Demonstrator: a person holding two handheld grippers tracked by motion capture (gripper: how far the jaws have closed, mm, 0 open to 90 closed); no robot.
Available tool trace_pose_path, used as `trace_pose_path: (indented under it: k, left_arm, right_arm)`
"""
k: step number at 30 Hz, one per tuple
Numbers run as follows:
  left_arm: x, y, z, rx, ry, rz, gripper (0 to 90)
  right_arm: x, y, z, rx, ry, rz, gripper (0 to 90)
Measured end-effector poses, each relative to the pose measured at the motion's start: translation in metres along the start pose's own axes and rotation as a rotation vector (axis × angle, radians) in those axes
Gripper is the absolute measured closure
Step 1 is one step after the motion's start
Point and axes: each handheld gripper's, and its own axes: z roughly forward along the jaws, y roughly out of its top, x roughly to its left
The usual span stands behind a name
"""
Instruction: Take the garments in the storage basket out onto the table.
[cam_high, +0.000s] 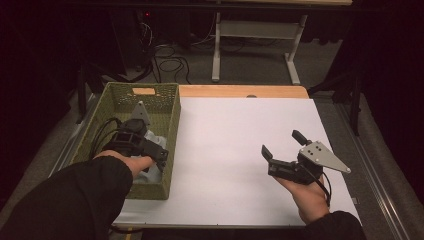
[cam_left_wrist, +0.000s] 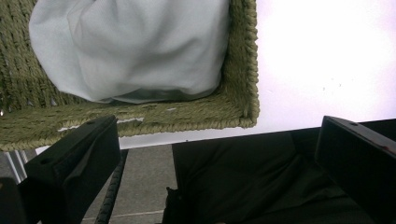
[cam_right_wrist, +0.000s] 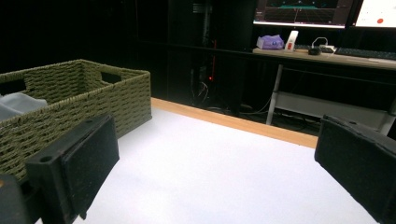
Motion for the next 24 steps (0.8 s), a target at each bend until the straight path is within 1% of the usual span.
trace_pose_path:
  k: [9,15,16,19,22,24]
  left_arm:
    - [0.001,-0.0009,0.0024,0.01,-0.014,0.001,0.6]
    - [0.0024,-0.0002,0.0028,0.0,-0.021,0.0,0.6]
    - [0.0022,0.0002,0.0026,0.006,-0.023,0.006,0.6]
    - [0.0011,0.0007,0.003,0.006,-0.023,0.003,0.6]
    - [-0.0005,0.0016,0.0022,0.006,-0.026,0.009,0.6]
    - [-0.0008,0.002,0.0027,0.01,-0.021,0.015,0.6]
  right_arm:
    - [0.0017,-0.0014,0.0028,0.01,0.007,-0.01,0.7]
    - [0.0013,-0.0026,0.0023,0.011,0.004,-0.015,0.7]
    - [0.0013,-0.0027,0.0022,0.012,0.003,-0.012,0.7]
    - [0.0016,-0.0037,0.0024,0.013,0.001,-0.015,0.7]
    - [0.0018,-0.0044,0.0026,0.016,0.003,-0.02,0.7]
    - [0.0015,-0.0045,0.0026,0.017,0.002,-0.021,0.7]
